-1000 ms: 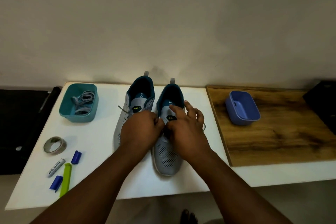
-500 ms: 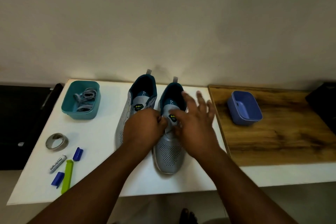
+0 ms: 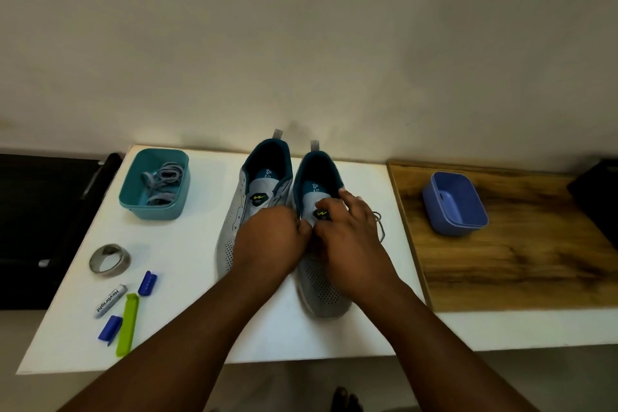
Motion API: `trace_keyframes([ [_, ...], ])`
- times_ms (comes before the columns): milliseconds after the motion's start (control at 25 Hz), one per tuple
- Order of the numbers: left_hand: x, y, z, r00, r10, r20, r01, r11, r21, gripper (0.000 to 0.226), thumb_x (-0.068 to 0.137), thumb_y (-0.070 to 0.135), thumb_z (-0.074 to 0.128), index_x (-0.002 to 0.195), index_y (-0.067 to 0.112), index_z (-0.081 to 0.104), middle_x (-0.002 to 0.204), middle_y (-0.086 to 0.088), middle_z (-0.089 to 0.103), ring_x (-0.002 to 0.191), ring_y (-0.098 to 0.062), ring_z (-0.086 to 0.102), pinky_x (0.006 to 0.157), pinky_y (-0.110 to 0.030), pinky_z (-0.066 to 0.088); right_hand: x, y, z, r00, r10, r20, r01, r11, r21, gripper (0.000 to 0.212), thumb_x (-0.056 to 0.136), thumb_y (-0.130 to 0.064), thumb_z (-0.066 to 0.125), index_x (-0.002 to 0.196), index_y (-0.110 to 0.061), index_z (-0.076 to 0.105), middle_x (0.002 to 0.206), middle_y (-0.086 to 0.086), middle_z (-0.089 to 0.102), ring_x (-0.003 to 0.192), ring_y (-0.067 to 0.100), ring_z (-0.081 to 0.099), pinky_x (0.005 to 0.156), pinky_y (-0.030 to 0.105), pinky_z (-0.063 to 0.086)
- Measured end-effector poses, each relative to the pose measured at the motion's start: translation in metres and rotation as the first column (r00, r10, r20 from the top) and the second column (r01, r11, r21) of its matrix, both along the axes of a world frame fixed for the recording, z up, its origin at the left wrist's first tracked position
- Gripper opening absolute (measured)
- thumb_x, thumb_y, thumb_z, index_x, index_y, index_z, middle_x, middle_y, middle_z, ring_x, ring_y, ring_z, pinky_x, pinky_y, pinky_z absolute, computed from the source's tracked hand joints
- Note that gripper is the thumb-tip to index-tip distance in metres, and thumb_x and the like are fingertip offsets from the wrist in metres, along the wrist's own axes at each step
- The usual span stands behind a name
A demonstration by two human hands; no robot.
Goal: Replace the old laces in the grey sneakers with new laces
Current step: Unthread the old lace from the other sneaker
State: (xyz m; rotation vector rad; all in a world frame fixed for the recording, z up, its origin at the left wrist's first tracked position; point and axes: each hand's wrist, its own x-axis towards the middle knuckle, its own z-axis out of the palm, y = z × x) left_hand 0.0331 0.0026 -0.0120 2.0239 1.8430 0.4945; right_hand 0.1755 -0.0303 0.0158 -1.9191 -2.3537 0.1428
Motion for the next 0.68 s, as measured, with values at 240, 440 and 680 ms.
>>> trace_keyframes([
  [240, 0.004, 0.0, -0.008, 0.979, -0.133, 0.152, 0.153, 0.98, -0.13, 0.038, 0.099, 0.037, 0.052, 0.067, 0.019, 0.061, 0.065, 0.0, 0.059, 0.067, -0.02, 0.059, 0.059, -0.031, 0.037, 0.011, 0.002, -0.001, 0.999, 0.001, 0.049, 0.003, 0.997, -0.079, 0.015, 0.096, -0.033, 0.062, 0.108, -0.034, 0.071, 0.112, -0.006, 0.063, 0.109, 0.022, 0.052, 0.092, 0.04, 0.038],
  [440, -0.005, -0.003, -0.008, 0.959, -0.067, 0.275, 0.115, 0.98, -0.162, 0.041, 0.098, 0.04, 0.046, 0.069, 0.016, 0.061, 0.072, -0.003, 0.065, 0.072, -0.021, 0.062, 0.064, -0.035, 0.047, 0.015, 0.006, -0.007, 0.986, -0.039, -0.162, 0.01, 0.984, -0.179, 0.013, 0.094, -0.025, 0.063, 0.099, -0.029, 0.074, 0.101, -0.002, 0.068, 0.096, 0.024, 0.063, 0.077, 0.031, 0.043],
  [680, 0.007, -0.014, 0.001, 0.96, -0.134, 0.244, 0.153, 0.986, -0.062, 0.043, 0.102, 0.033, 0.048, 0.059, 0.027, 0.042, 0.063, 0.004, 0.051, 0.065, -0.018, 0.054, 0.056, -0.03, 0.03, 0.017, 0.008, -0.005, 0.955, -0.28, -0.096, 0.267, 0.956, -0.123, 0.027, 0.098, -0.031, 0.06, 0.121, -0.016, 0.061, 0.114, 0.005, 0.067, 0.098, 0.02, 0.065, 0.076, 0.025, 0.041],
])
